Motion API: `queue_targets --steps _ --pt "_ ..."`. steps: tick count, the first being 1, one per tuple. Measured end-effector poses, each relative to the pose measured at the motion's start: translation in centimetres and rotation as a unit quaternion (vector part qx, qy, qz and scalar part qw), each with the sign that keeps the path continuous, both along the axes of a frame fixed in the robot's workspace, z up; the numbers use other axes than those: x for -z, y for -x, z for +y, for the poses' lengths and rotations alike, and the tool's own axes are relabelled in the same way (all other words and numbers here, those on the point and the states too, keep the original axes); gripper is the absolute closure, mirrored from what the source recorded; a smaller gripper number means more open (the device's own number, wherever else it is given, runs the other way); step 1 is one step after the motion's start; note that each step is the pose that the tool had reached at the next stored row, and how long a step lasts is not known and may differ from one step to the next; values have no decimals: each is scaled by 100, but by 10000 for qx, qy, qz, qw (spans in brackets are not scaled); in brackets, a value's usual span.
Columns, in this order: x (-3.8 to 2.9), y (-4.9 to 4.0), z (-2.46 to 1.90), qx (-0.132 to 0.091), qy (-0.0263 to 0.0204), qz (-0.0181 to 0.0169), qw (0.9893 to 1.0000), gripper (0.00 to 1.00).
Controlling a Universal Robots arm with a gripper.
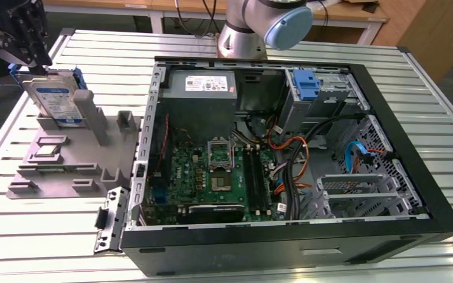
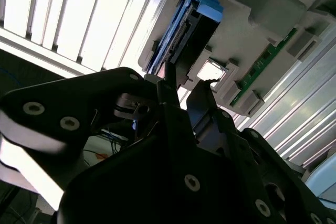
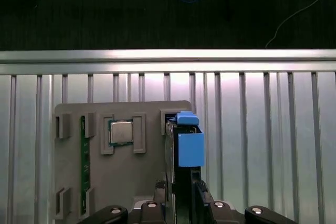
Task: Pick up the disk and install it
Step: 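Pick up the disk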
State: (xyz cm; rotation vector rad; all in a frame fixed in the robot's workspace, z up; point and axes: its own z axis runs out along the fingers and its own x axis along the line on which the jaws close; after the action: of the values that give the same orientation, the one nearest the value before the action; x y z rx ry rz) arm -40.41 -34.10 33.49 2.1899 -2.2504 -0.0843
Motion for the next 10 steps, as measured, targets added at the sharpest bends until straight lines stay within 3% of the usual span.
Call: queue_targets --steps 3,8,10 --pt "13 7 0 -59 -17 -9 10000 64" --pt "25 22 1 -131 -89 -21 9999 64" --pt "25 23 0 -134 -90 -22 9999 64"
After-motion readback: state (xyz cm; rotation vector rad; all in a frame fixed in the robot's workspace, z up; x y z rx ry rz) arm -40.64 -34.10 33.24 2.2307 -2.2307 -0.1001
